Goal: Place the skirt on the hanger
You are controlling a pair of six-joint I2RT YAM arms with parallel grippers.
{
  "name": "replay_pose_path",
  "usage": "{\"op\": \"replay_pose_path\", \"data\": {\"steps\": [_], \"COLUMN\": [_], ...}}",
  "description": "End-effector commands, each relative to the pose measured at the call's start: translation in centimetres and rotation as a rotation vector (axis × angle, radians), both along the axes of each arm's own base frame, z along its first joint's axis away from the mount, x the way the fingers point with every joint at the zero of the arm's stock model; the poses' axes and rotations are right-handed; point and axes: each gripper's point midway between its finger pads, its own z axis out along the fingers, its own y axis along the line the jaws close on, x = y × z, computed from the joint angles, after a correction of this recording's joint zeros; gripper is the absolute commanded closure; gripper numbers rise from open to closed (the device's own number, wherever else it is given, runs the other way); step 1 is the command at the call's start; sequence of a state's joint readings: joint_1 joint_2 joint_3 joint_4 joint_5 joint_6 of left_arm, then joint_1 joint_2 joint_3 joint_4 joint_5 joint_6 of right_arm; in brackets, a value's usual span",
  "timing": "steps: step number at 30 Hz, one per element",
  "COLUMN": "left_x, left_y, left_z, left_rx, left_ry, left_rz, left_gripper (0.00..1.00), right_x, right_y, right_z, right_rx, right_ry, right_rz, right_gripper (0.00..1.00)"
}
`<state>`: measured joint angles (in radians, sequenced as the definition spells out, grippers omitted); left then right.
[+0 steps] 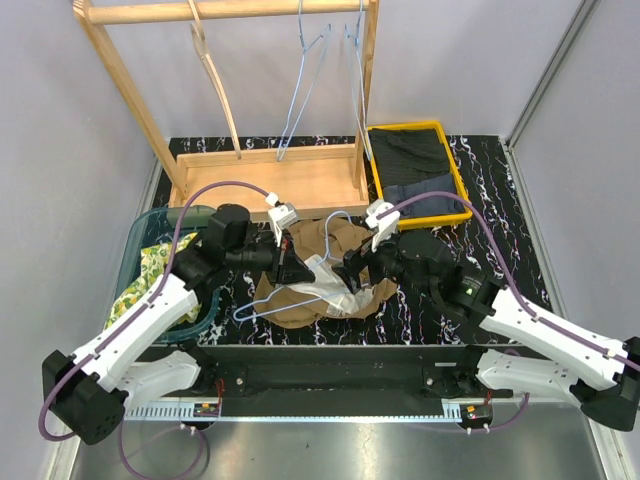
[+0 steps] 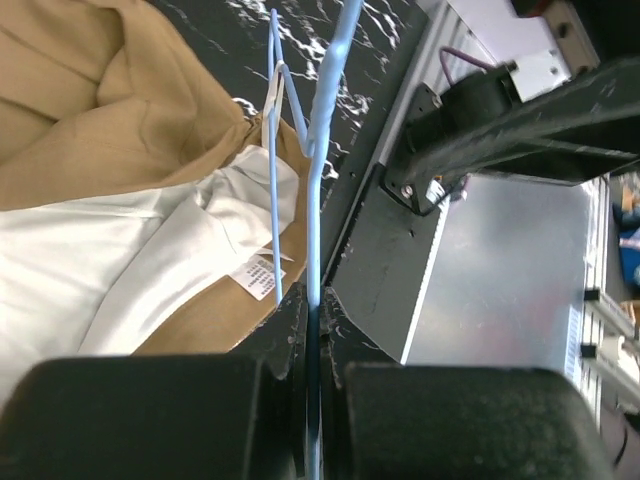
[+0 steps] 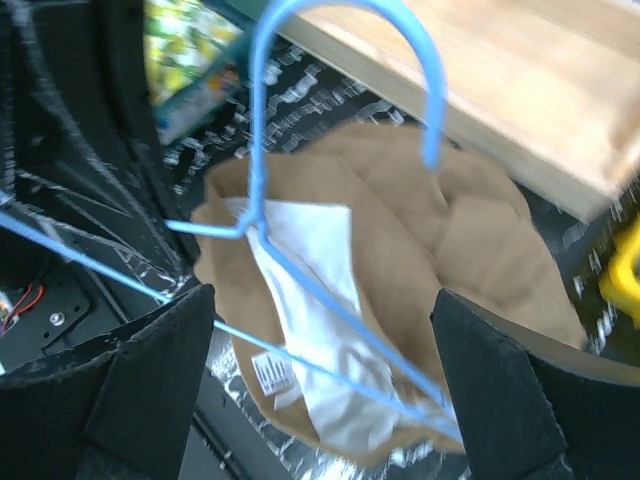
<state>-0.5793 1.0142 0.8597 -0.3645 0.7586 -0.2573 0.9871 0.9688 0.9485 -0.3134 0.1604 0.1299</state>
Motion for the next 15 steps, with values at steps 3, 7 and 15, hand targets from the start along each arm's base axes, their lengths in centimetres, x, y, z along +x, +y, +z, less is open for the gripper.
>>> {"op": "replay_pose_path", "data": {"steps": [3,7,15], "left_x": [-2.7,-3.3,-4.2], "left_y": [0.4,0.9,1.1], "left_z": [3.2,3.5,3.7], "left_rx": [-0.052,-0.041,-0.049], "left_ry": [-0.149,-0.184,-0.201], "left_rz": [-0.171,-0.198,-0.26], "left_gripper": [1.0,1.0,1.0], "right_x": [-2.2,-3.6,-6.5], "right_y": [3.5,4.4,5.9], "right_z": [3.4,2.8,0.9], "right_rx": [0.099,0.104,0.118], "right_ry": [-0.202,-0.182,-0.101], "right_rz": [0.319,0.45,0.673], "right_gripper": [0.02,0.05,0.23]}}
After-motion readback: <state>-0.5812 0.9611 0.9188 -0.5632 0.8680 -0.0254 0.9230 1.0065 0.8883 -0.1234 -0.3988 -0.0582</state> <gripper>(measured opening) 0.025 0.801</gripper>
